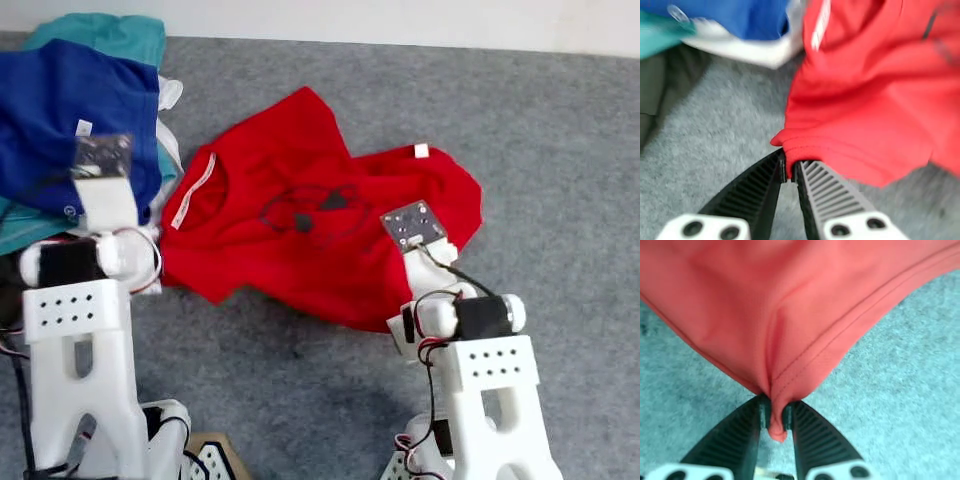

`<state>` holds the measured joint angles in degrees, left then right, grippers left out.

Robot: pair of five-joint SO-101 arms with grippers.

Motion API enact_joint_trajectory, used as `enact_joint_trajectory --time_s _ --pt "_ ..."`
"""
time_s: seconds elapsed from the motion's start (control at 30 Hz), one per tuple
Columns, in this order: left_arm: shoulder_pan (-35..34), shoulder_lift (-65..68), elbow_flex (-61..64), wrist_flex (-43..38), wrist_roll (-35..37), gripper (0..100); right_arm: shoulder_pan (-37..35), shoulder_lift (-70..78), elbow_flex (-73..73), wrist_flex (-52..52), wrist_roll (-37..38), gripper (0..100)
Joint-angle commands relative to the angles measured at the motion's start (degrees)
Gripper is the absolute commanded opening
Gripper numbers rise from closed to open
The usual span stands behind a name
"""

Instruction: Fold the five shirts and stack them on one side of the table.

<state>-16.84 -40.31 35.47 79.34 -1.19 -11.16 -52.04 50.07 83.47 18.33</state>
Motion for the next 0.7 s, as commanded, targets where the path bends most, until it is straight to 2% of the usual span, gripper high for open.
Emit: enact_joint_trajectory --time_s 0.0,0.27,0.43,0.67 --pt "0.92 -1.36 -10.24 -0.44 4.57 1 0.92 -1.45 -8.48 4.79 0.70 0.5" --pt "0.84 -1.45 -27.56 8.09 10.46 1 0.92 -1.36 -31.25 17.45 0.70 0.5" --pt "0.84 -1.45 -41.98 14.77 13.54 1 4.70 1.27 -41.98 17.63 -1.93 0.5" --pt "0.84 -1.45 -54.73 14.95 24.18 1 4.79 11.21 -56.92 17.27 -2.02 0.5"
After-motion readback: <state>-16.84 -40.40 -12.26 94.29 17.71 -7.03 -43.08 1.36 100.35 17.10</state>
